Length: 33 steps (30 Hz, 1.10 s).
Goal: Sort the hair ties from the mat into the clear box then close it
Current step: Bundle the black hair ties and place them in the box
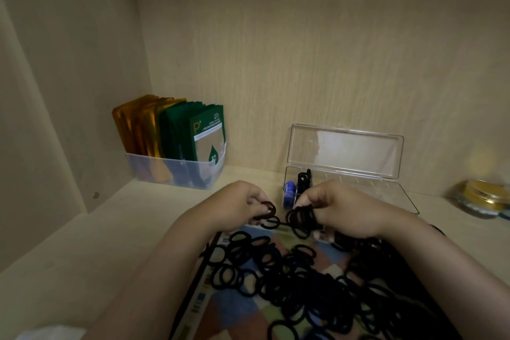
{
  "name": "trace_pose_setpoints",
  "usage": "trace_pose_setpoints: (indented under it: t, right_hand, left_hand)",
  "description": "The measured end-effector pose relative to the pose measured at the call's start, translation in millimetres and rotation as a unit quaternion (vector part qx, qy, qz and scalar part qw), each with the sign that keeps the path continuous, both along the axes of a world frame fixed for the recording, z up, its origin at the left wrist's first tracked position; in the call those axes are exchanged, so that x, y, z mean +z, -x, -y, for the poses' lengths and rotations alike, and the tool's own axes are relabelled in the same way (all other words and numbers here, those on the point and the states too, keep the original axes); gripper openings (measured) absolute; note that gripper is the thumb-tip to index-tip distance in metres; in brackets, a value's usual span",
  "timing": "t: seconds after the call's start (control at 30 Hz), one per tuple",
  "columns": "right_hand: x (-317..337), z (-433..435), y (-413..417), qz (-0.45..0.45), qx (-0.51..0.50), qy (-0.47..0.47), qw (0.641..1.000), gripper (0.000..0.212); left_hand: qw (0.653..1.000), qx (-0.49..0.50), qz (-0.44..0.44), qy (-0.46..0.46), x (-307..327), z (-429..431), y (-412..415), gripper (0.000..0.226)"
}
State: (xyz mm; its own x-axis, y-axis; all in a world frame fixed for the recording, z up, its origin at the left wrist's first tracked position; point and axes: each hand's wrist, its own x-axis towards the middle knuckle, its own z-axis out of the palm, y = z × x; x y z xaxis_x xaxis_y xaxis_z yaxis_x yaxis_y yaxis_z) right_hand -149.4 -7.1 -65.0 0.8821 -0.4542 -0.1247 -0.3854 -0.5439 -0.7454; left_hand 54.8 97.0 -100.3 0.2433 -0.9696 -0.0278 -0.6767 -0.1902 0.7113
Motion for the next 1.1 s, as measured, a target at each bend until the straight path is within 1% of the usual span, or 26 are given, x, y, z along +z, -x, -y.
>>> trace_pose_setpoints:
  t: [0.03,0.07,0.13,0.2,0.3,0.33,0.43,0.5,0.6,0.67,0.73,0.8,0.87,0.97,1.1]
  right_hand:
    - [5,0,4,-0.004,0.009,-0.031,0.999,0.015]
    - [9,1,7,-0.012,0.020,-0.041,0.999,0.012]
    - [9,2,8,-0.041,0.040,-0.030,0.998,0.017]
    - [5,1,7,-0.093,0.055,0.005,0.994,0.031]
    - [-7,-2,2,-0.170,0.072,0.098,0.978,0.051]
    - [-9,-4,1,-0.174,0.070,0.124,0.974,0.052]
    - [-6,-13,-4,-0.151,0.072,0.194,0.967,0.035]
    - [-5,-14,-2,-0.149,0.077,0.224,0.960,0.027]
    - [-3,-8,2,-0.131,0.068,0.200,0.969,0.025]
    - [1,-4,5,-0.079,0.040,0.152,0.984,0.026]
    - [8,-2,8,-0.024,0.006,0.064,0.998,0.022]
    - [12,-2,8,0.026,-0.015,-0.001,1.000,0.015]
    - [10,-6,4,0.058,-0.046,-0.030,0.997,0.014]
    - [2,-8,-4,0.081,-0.117,-0.031,0.989,0.018]
    - [-3,-5,-6,0.078,-0.183,0.004,0.980,0.014]
  left_hand:
    - [0.999,-0.009,0.029,-0.011,-4,2,-2,0.015]
    - [0.998,-0.009,0.063,-0.019,-8,4,-2,0.022]
    - [0.994,-0.003,0.111,-0.024,-11,7,-2,0.027]
    - [0.990,0.000,0.136,-0.030,-11,10,2,0.027]
    - [0.990,0.005,0.141,-0.029,-12,12,4,0.023]
    - [0.990,0.007,0.137,-0.024,-12,13,4,0.021]
    - [0.993,0.023,0.119,-0.001,-14,12,6,0.012]
    - [0.995,0.038,0.084,0.027,-11,10,9,0.002]
    - [0.996,0.056,0.013,0.062,-6,5,10,0.007]
    - [0.995,0.064,-0.019,0.078,-3,4,14,0.007]
    - [0.991,0.080,-0.052,0.096,-2,5,20,0.006]
    - [0.986,0.090,-0.094,0.101,-3,6,30,0.005]
    - [0.979,0.087,-0.164,0.089,-4,9,41,0.009]
    - [0.952,0.078,-0.289,0.065,-2,10,52,0.016]
    - [0.921,0.060,-0.381,0.061,-3,11,53,0.021]
